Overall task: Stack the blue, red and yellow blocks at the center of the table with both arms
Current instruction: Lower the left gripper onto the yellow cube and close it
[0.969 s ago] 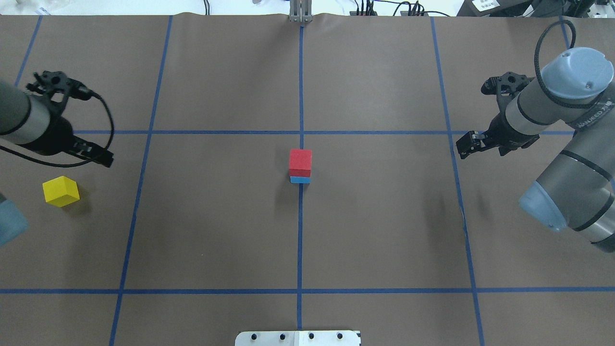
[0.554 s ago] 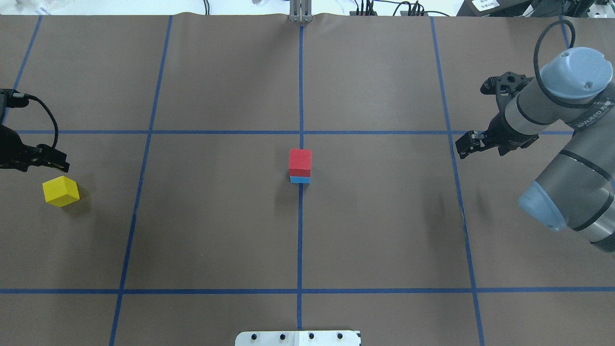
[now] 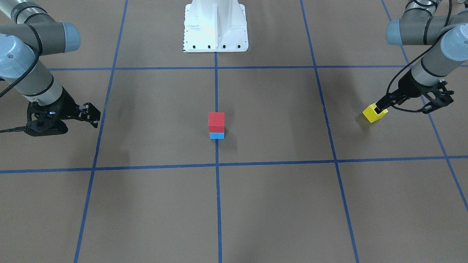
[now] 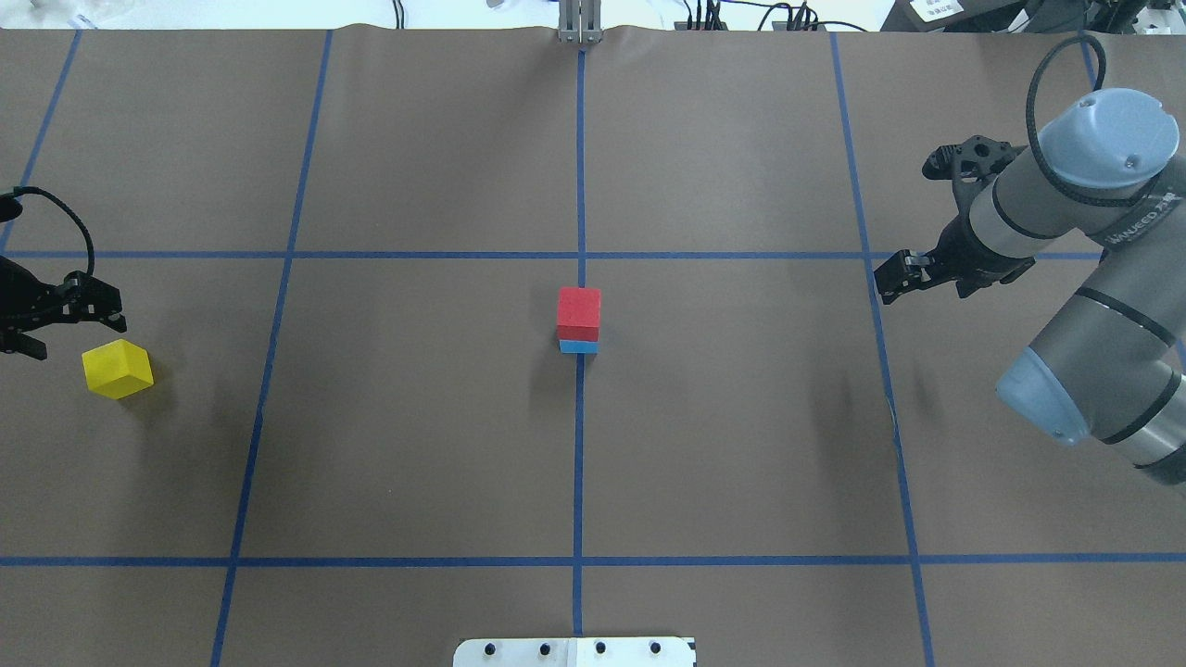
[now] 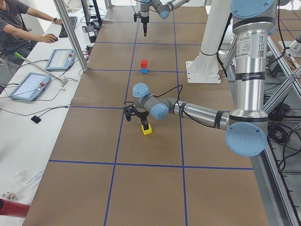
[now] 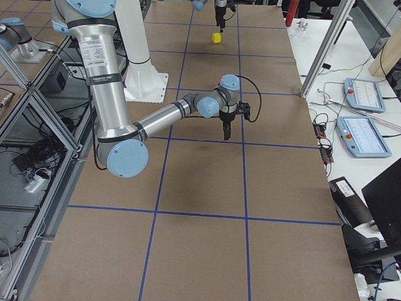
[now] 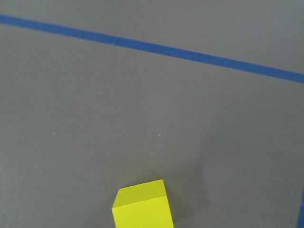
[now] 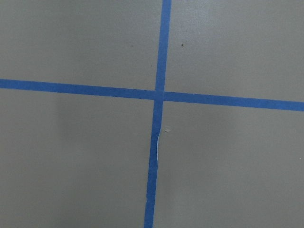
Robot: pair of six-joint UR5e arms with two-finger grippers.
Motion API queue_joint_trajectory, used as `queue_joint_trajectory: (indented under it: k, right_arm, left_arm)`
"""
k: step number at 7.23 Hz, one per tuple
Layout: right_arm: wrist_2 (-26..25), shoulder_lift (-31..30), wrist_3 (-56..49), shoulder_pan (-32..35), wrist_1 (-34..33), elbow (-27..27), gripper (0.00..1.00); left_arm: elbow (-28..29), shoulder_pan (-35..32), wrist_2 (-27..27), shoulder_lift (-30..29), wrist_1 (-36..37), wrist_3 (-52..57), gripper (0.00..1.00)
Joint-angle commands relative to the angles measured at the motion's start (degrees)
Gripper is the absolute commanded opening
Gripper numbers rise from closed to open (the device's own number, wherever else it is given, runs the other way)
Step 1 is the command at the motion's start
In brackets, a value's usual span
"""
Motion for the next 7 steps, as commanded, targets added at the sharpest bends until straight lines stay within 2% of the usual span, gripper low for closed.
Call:
queue_joint_trajectory:
  k: [1,2,6,7]
  right_arm:
    - [0.02,0.29,-0.02,-0.12,0.00,-0.08,1.00]
    - [0.02,0.29,-0.02,-0.12,0.00,-0.17,1.00]
    - [-0.06,0.29,-0.02,-0.12,0.00,0.01,1.00]
    - [-0.06,0.29,-0.02,-0.12,0.00,0.01,1.00]
  left_arm:
    - [2.46,0.57,-0.08,-0.06,-2.62,-3.66,1.00]
    - [4.47,2.67,0.01,-0.41,-3.85,-3.92,1.00]
    - [5.63,4.61,0.19,-0.58,-4.48,-3.84,0.99]
    - [5.72,5.23,0.27,-0.58,-5.44,-3.75,0.89]
